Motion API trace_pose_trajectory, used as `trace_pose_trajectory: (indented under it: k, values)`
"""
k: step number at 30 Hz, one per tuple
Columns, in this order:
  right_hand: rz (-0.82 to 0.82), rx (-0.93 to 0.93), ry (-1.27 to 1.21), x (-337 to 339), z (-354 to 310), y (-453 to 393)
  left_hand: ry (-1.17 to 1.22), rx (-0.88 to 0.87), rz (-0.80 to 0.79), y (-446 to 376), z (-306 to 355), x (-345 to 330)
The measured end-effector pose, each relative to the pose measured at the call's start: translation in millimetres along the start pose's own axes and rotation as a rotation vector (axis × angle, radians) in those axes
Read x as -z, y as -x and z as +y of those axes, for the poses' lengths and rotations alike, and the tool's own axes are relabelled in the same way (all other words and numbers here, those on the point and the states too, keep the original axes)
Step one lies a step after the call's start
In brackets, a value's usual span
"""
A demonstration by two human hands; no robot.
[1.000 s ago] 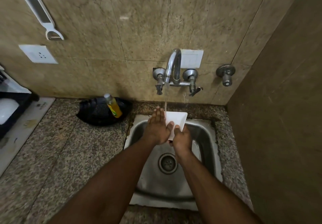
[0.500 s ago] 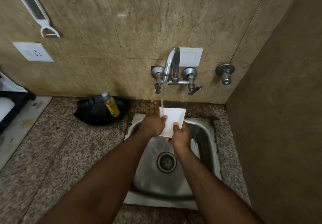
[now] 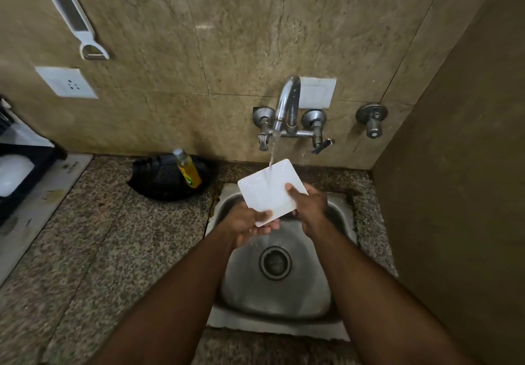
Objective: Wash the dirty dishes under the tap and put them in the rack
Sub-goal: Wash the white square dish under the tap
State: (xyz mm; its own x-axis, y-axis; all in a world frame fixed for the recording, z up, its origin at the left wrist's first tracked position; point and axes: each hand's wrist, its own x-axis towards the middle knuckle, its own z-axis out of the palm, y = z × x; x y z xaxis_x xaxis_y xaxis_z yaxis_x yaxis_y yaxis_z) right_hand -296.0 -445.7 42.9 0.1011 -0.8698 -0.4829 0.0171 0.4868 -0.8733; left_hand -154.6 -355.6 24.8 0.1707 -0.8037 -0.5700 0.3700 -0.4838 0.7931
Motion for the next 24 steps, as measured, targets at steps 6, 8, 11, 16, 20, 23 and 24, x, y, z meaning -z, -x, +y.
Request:
trace_pose_trajectory:
  k: [6, 8, 11, 16, 20, 23, 24]
  values:
    - [0.2, 0.012, 0.071, -22.3, 23.7, 16.6, -0.034, -0.044, 0.347, -7.0, 6.5, -18.6]
    - [0.305, 0.06, 0.182, -28.2, 25.5, 28.2, 0.003, -0.065, 0.373, -9.5, 4.9, -22.1]
    - [0.315, 0.054, 0.266, -40.7, 31.5, 38.6, 0.085, -0.097, 0.429, -13.2, 1.0, -27.1]
    - [0.281, -0.133, 0.216, -52.9, 42.5, 42.5, 0.206, -0.095, 0.426, -0.2, -0.9, -37.9]
    - [0.447, -0.066, 0.516, -39.4, 32.4, 27.8, 0.15, -0.183, 0.384, 11.8, -10.8, -47.6]
    - [0.331, -0.087, 0.74, -41.2, 25.3, 27.0, 0.101, -0.229, 0.392, 14.0, -9.2, -55.7]
    - [0.274, -0.045, 0.711, -45.3, 26.1, 30.9, 0.139, -0.232, 0.403, 12.3, -6.4, -55.4]
